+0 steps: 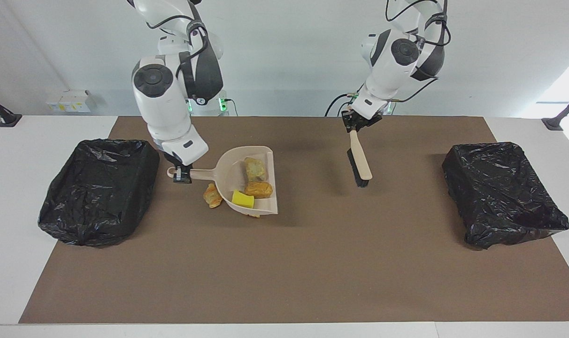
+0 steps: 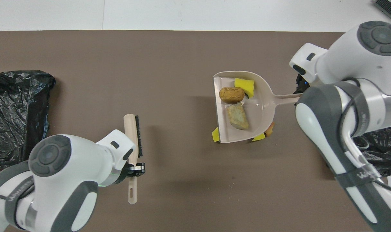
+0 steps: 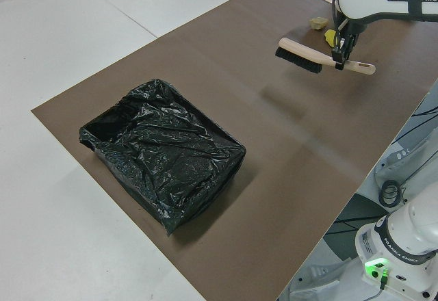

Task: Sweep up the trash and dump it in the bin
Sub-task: 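Carry the loaded dustpan with the right gripper toward the nearer black bag, then tip the dustpan into the black bag while the left gripper sets down the brush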

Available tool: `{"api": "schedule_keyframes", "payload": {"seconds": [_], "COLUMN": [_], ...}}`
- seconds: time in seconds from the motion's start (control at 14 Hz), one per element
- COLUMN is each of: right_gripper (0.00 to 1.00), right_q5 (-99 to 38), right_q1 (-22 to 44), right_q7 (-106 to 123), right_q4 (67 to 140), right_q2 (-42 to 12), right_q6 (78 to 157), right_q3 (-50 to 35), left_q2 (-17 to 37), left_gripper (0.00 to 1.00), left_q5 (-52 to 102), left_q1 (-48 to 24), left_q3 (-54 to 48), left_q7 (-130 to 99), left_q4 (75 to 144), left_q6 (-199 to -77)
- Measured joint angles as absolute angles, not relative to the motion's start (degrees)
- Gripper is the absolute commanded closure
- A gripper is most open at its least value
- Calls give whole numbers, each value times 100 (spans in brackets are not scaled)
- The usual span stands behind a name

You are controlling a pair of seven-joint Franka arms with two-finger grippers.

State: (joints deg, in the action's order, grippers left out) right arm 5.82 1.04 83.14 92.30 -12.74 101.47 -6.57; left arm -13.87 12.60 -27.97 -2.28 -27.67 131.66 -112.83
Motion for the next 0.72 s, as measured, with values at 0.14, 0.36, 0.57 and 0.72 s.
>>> {"api": "schedule_keyframes", "payload": {"seconds": [0.14,0.36,0.57,0.72], "right_gripper": [100,100,100,100], "right_q5": [587,591,631,753], "right_q1": [-224,-753,-1308,-1583], "right_q7": [8755,9296,9923,10253], "right_q4": [9139,9019,8998,8997], "right_q2": [-1268,-1195,-1075,-1017], "right_q6": [10145,10133,10119,10109], "right_q3": [-638,-615,-584,-566], "left_q2": [-1083,-708,-583,-538], "left_gripper": [100,100,100,100], "left_q5": [1259,1259,1259,1259], "left_q1": [-3247,-3635,-3937,-4050], "left_q3": [-249,-269,-270,-272], "left_q7": [-3268,-3634,-3816,-3924], "left_q4": [13175,13170,13172,13175], "left_q6": [-11760,-12179,-12188,-12188]}}
